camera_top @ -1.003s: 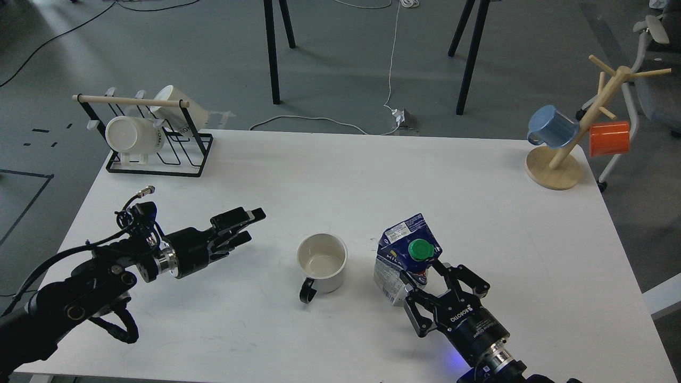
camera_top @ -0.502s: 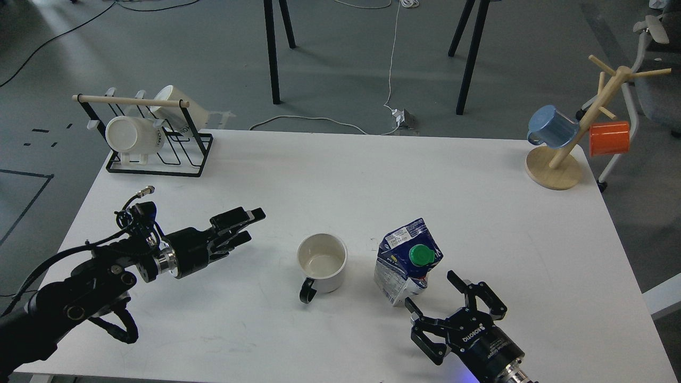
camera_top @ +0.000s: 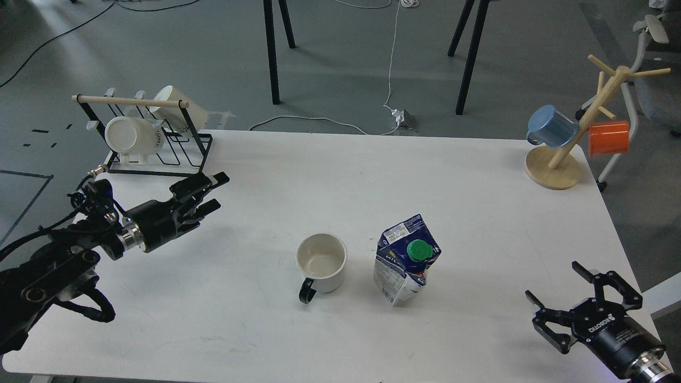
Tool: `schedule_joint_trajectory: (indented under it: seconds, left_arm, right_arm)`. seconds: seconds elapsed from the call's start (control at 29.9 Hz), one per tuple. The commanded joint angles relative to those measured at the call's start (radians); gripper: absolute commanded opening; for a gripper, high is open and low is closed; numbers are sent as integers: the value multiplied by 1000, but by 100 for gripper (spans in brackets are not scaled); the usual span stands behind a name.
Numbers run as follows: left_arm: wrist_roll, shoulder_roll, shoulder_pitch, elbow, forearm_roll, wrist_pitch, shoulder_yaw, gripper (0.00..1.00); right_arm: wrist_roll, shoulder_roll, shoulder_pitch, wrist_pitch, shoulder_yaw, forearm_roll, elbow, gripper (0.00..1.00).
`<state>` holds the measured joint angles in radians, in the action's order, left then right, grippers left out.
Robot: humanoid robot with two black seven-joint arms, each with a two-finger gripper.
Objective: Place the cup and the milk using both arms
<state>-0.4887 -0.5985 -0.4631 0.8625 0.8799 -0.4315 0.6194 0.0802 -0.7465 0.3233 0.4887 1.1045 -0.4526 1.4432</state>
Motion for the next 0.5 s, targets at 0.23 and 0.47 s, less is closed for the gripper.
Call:
schedule_joint_trajectory:
  seconds: [0.23, 0.47]
  left_arm:
    - [0, -105, 9, 44, -329, -57, 298, 94]
    - [0, -185, 11, 58, -440, -57, 356, 94]
  right_arm:
    - [-2, -80, -383, 0, 100, 3, -125, 99]
    - [0, -74, -457, 0, 91, 3, -162, 99]
